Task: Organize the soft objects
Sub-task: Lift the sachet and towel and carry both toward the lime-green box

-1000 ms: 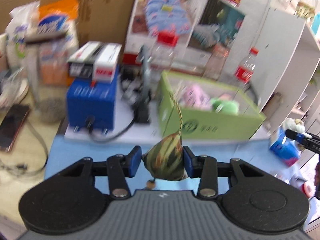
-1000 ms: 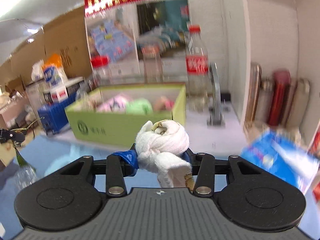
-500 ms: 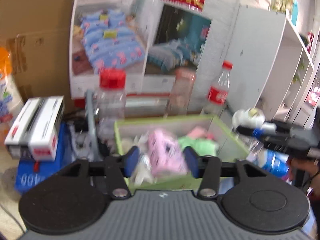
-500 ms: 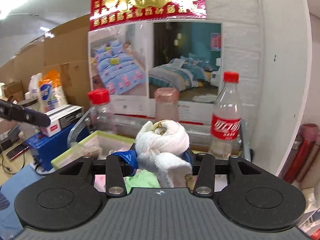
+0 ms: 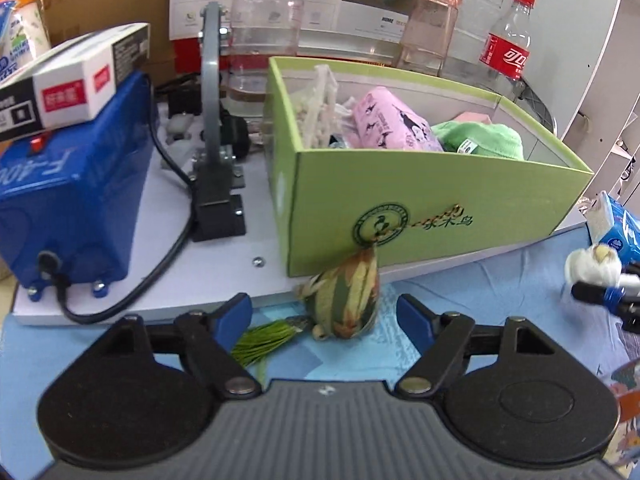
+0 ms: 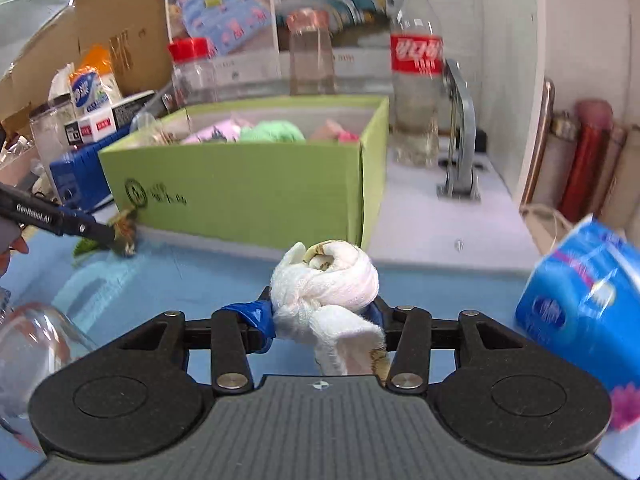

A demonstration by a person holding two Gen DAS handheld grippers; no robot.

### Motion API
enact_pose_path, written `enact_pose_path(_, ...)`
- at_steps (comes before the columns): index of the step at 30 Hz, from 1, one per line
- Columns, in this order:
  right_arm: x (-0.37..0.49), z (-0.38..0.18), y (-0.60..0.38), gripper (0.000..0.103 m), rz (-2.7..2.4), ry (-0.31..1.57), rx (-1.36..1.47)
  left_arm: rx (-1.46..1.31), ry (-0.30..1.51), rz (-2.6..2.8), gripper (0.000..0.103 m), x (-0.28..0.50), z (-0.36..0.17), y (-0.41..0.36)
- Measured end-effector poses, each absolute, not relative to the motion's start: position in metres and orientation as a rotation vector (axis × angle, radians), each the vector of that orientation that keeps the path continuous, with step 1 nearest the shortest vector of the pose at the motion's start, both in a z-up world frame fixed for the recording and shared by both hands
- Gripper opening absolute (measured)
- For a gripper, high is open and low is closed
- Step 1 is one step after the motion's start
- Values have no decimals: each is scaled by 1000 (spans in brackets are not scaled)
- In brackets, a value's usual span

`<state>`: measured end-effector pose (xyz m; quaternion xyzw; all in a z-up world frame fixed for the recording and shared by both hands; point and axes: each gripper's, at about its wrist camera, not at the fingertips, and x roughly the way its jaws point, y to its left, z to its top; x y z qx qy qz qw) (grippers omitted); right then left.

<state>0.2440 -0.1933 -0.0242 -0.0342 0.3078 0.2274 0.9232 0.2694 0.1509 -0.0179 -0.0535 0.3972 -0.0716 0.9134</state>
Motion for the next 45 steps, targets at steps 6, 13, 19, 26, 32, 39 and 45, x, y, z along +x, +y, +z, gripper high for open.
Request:
enact_pose_path(6,240,-44,-186,35,444,597,-114,-119,837,-149,79,277,-26,138)
enact_pose_path(13,240,-45,-184,40,415,593,-131,-119,845,-112,70,280,-27,132)
enact_pose_path(19,240,-45,-186,44,419,596,-124,-133,849,-47,36,275,-24,139)
enact_pose_path(26,229,-29,-192,28,458,616,-71,-227,787,-82,35,223,8,170)
enact_pose_path(32,217,60,-179,29,535,427,-104,-260,678,-155,35,218,72,182)
enact_pose_path(39,291,125,-135,29,513,351,-214,-231,558,-204,35,279,141,159)
enact_pose_path(45,348,97,-111,29,533,457,-207,-173,598,-205,35,332,119,132)
